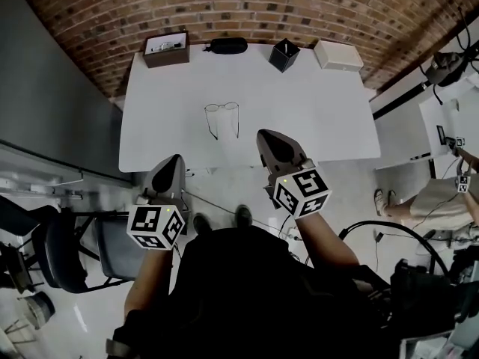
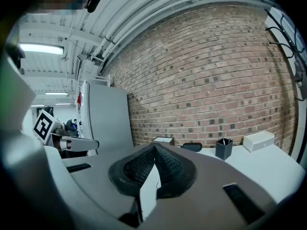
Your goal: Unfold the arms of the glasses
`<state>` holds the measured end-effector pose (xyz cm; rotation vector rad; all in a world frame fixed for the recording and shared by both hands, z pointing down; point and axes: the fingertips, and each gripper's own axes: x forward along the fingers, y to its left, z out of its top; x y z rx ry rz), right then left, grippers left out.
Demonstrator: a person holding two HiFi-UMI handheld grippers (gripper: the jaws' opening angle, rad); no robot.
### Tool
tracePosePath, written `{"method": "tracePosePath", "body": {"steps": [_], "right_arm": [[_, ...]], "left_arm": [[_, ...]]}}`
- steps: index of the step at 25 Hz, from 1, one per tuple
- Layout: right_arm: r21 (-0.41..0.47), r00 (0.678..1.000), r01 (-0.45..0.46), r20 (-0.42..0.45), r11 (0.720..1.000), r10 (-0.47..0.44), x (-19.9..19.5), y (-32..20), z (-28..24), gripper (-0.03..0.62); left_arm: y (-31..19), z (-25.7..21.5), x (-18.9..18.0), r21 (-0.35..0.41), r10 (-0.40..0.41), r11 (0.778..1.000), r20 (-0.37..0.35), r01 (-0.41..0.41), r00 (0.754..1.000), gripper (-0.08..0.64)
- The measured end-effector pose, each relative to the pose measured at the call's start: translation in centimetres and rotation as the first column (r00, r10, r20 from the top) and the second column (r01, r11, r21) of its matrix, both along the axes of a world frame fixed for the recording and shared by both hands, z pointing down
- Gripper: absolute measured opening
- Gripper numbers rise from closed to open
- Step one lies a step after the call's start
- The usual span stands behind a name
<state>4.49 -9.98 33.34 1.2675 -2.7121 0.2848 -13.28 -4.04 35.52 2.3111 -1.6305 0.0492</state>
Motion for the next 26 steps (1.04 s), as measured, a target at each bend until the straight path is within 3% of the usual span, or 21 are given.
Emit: {"method": "tracePosePath", "body": {"steps": [6,16,22,26], "right_arm": [[0.028,0.998,-0.056,-0.026,0.998,0.057,0.1,0.4,-1.2,0.008],[0.033,0.997,-0.067,-0.022,0.997,0.068,0.3,0.9,-1.8,0.008],[0.048,0.998,-0.059,-0.023,0.997,0.060,-0.1,1.1,-2.6,0.008],[0.052,0.998,-0.046,-0.032,0.998,0.048,-0.5,0.9,-2.5,0.008]], "left_arm": [[-0.4,-1.7,-0.3,0.038,-0.001,0.999,0.008,0.001,1.000,0.009],[-0.5,-2.9,-0.8,0.099,-0.056,0.994,0.049,0.051,0.997,0.009],[-0.3,-3.3,-0.4,0.083,-0.048,0.995,0.009,0.047,0.999,0.009],[-0.3,-3.6,0.1,0.097,-0.037,0.995,0.037,0.033,0.999,0.009]]}}
